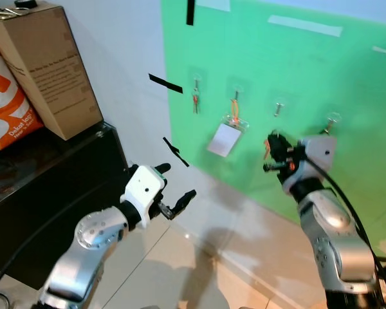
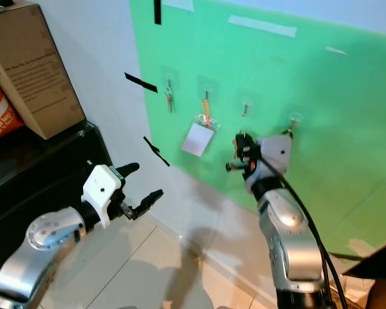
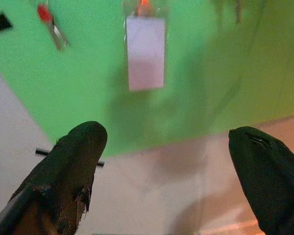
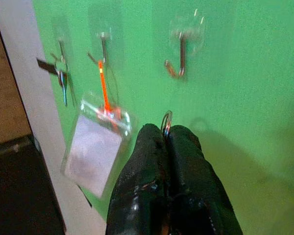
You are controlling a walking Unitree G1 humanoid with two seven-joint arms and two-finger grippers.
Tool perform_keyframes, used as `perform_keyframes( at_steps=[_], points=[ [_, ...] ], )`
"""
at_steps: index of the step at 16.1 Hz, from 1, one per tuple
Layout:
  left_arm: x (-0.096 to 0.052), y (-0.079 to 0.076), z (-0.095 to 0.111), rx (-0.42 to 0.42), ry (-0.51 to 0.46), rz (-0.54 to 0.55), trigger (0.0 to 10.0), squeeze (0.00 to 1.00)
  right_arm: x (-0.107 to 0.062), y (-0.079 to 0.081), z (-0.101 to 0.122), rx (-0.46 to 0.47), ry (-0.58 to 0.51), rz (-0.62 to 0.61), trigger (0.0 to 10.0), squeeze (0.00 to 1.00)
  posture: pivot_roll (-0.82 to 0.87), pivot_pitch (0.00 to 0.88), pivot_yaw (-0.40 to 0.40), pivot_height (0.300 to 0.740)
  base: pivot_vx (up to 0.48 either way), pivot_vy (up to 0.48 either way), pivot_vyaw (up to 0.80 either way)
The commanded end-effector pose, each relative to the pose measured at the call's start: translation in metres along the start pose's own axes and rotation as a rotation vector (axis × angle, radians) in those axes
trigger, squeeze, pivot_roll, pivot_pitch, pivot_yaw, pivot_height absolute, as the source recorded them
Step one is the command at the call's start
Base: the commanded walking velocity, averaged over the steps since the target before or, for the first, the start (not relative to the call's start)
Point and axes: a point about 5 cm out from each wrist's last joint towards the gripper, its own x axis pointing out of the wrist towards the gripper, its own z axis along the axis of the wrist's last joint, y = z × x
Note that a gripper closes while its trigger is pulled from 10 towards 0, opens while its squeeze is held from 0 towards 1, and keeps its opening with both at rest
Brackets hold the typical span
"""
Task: Hang keys on a hook
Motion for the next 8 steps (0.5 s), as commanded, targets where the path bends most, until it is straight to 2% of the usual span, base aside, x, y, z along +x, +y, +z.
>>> perform_keyframes(
  at_steps=[1,5,8],
  points=[
    [-0.001,0.005,0.005,0.01,-0.01,-0.004,10.0,0.0,0.004,0.001,0.004,0.02,-0.003,0.014,10.0,0.0,-0.01,0.0,0.031,0.74,0.0,0.0,0.0],
    [-0.002,0.004,0.008,0.003,-0.023,-0.062,10.0,0.0,0.011,0.003,0.011,0.053,-0.002,0.033,10.0,0.0,0.0,0.0,0.028,0.74,0.0,0.0,0.0],
    [-0.003,0.003,0.011,-0.002,-0.032,-0.088,10.0,0.0,0.016,0.002,0.022,0.12,-0.028,0.034,10.0,0.0,0.0,0.0,0.025,0.74,0.0,0.0,0.0]
  ],
)
